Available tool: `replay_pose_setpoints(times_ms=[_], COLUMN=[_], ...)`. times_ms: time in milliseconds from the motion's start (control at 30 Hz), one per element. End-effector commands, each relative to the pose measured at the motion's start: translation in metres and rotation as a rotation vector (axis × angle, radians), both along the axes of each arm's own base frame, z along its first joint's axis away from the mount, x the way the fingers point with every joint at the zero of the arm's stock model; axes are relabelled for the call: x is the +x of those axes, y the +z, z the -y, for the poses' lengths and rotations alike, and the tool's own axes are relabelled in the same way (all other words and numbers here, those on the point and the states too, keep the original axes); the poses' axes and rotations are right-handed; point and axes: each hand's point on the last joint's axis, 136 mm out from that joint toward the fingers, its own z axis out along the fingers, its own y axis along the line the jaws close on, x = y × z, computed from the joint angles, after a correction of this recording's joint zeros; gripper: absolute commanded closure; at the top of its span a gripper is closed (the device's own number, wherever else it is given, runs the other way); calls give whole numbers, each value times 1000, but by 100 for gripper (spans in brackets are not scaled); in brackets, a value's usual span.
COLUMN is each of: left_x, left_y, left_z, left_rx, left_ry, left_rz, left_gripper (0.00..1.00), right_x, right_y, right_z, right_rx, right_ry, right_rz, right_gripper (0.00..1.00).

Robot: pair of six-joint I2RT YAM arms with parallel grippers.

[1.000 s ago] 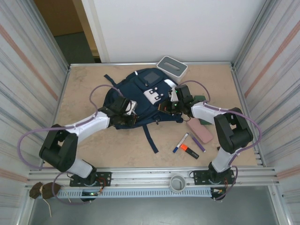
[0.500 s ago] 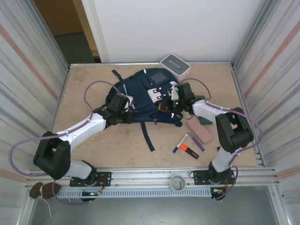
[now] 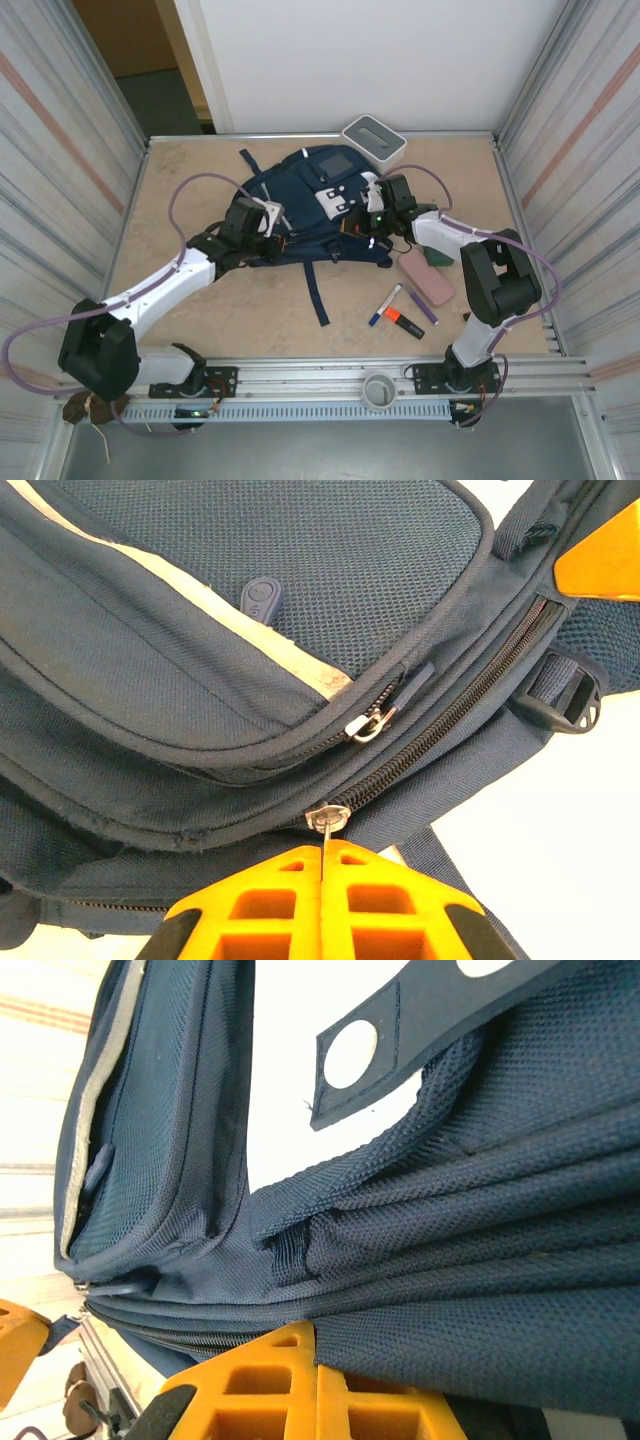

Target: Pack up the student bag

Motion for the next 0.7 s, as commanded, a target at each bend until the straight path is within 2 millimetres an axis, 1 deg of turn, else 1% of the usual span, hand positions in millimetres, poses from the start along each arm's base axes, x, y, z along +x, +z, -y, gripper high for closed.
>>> replay_pose_setpoints(times_ms=[0, 100, 200, 267, 433, 533, 667], left_x=[-4, -10, -17, -19, -22, -23, -25], left_y=[-7, -27, -49, -60, -75, -80, -85], left_z=[-6, -17, -19, -18, -12, -9, -6], left_rx=[33, 132, 151, 152, 148, 141, 136], left_ry=[21, 48, 48, 43, 20, 10, -3], left_rz=[-28, -58, -102, -123, -161, -179, -201], left_gripper=[100, 100, 100, 100, 100, 100, 90], right_x=[13, 13, 13, 13, 12, 11, 11], right_y=[0, -3, -6, -8, -12, -13, -14], right_z=[4, 4, 3, 3, 3, 4, 5], right_rx=[-18, -19, -19, -18, -21, -25, -26], right_ry=[-35, -37, -35, -35, -34, -36, -37], right_rz=[17, 13, 9, 5, -3, -4, -5], right_gripper=[100, 100, 100, 100, 100, 100, 100])
